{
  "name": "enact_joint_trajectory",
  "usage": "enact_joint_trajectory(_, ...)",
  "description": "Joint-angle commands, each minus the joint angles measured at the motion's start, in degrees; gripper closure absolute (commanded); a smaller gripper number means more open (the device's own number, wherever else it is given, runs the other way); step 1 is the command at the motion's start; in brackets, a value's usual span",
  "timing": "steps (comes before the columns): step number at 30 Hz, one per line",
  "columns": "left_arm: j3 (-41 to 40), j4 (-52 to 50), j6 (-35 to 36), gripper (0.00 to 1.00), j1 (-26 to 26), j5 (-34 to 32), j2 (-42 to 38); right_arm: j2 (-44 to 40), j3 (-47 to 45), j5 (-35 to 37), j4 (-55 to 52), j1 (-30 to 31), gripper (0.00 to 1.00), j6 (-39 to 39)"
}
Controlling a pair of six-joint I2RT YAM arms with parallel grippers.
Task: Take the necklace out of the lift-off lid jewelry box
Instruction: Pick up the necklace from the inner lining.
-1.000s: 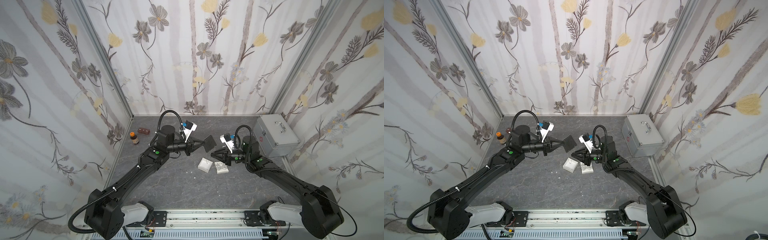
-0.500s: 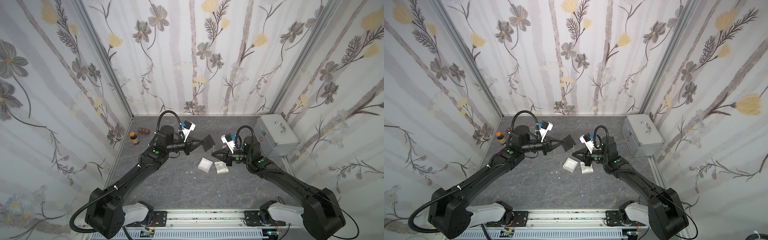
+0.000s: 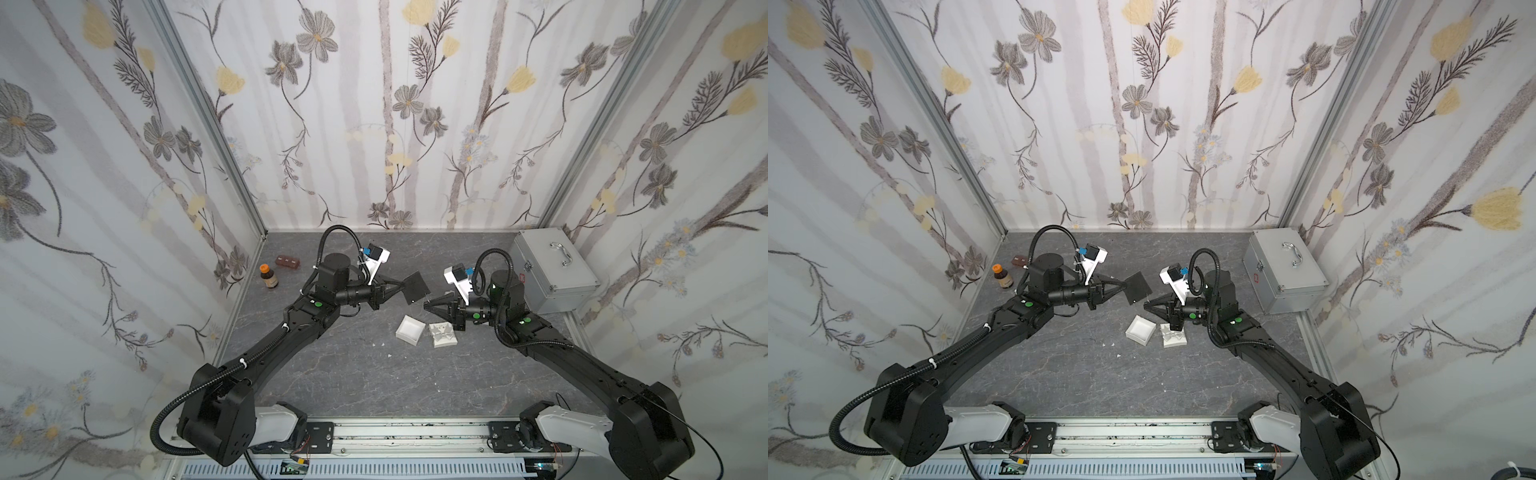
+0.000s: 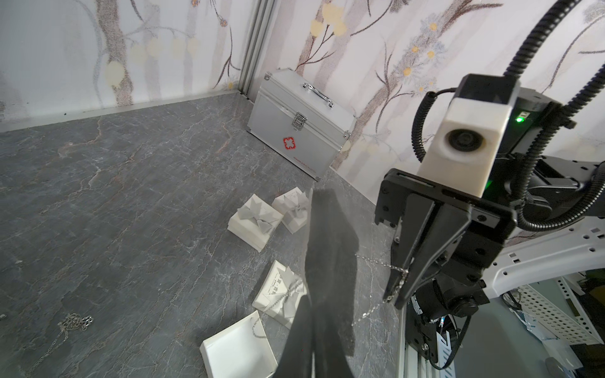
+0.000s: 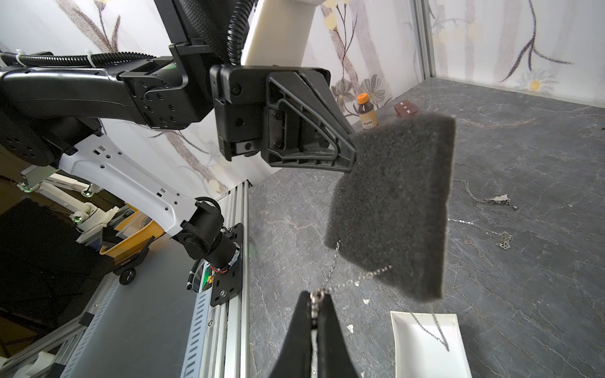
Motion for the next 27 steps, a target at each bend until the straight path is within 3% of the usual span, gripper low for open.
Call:
enact_joint_trajectory(1,-0.6,3.4,-0.5,1.0,0.3,-1.1,0.6,-0.3,2.5,-1.6,1.6,0.0,0.97,-1.3)
enact_joint_trajectory(19,-4.8,11.8,-13.1,1.0,6.6,-16.9,0.3,0.9,1.8,-0.9,0.5,0.0,0.97,-1.5)
enact_joint_trajectory(27,-9.0,10.7,-14.9,1.0,8.6,-30.9,-3.0,7.2,7.2,2.8,-4.7,0.0,0.98,-3.3)
